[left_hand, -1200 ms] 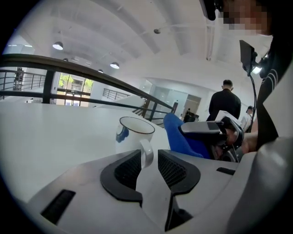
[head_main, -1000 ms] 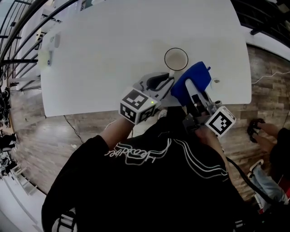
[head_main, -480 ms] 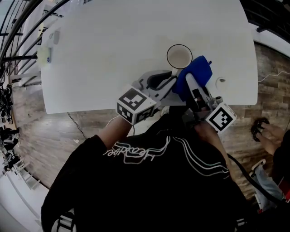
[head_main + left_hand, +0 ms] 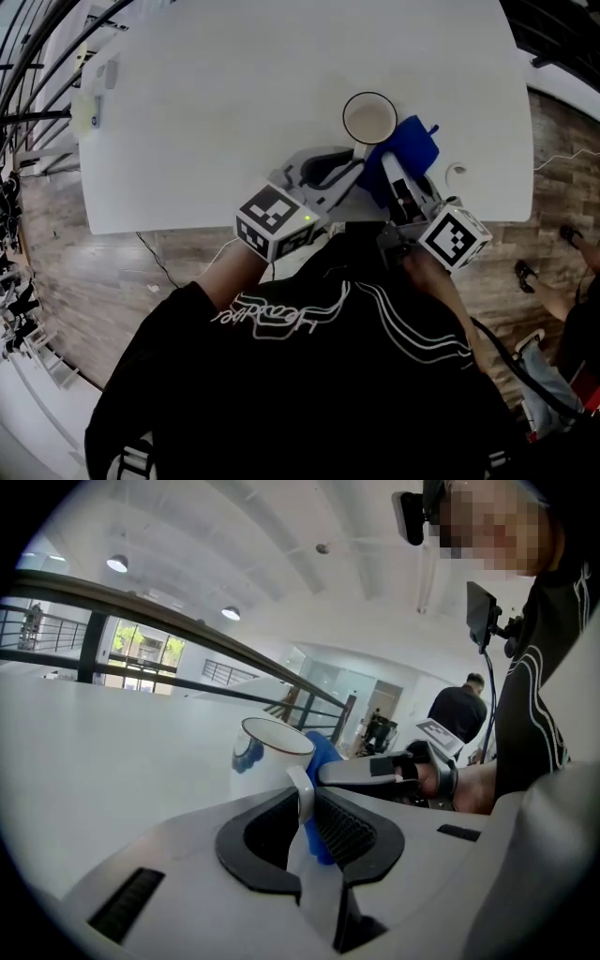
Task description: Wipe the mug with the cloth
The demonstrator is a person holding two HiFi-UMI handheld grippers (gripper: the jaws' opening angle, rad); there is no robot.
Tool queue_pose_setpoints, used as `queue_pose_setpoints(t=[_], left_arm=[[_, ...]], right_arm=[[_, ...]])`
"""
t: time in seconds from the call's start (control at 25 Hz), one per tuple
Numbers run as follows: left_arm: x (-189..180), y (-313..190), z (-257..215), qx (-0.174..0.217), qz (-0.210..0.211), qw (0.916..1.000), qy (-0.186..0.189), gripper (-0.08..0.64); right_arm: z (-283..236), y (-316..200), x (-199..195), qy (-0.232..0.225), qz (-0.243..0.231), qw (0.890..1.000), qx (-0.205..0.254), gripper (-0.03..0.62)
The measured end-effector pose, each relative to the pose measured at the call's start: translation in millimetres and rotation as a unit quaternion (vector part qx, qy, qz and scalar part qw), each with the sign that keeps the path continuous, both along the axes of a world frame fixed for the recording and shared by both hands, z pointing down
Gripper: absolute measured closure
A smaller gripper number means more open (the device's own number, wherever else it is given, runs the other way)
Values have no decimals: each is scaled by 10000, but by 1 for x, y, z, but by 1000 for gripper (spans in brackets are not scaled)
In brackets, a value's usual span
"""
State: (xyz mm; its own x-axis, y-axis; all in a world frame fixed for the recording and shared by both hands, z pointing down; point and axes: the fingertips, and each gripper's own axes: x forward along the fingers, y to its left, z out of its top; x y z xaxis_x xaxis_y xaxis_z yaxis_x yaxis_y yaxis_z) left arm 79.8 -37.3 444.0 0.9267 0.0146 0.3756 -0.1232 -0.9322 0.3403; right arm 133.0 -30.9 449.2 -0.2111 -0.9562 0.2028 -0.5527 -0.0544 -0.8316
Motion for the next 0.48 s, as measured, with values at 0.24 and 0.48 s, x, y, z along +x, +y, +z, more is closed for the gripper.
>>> queue_pose_setpoints(t=[0.24,0.48], left_arm=[[-4,-3,0,52,-56,10000,-25,497],[-6,-2,4,105,-21,9998,-139,497]], right_arm=[[16,-4,0,-72,-135,9972,-734,538],[27,-3,0,-389,-212,9920,-1181,538]])
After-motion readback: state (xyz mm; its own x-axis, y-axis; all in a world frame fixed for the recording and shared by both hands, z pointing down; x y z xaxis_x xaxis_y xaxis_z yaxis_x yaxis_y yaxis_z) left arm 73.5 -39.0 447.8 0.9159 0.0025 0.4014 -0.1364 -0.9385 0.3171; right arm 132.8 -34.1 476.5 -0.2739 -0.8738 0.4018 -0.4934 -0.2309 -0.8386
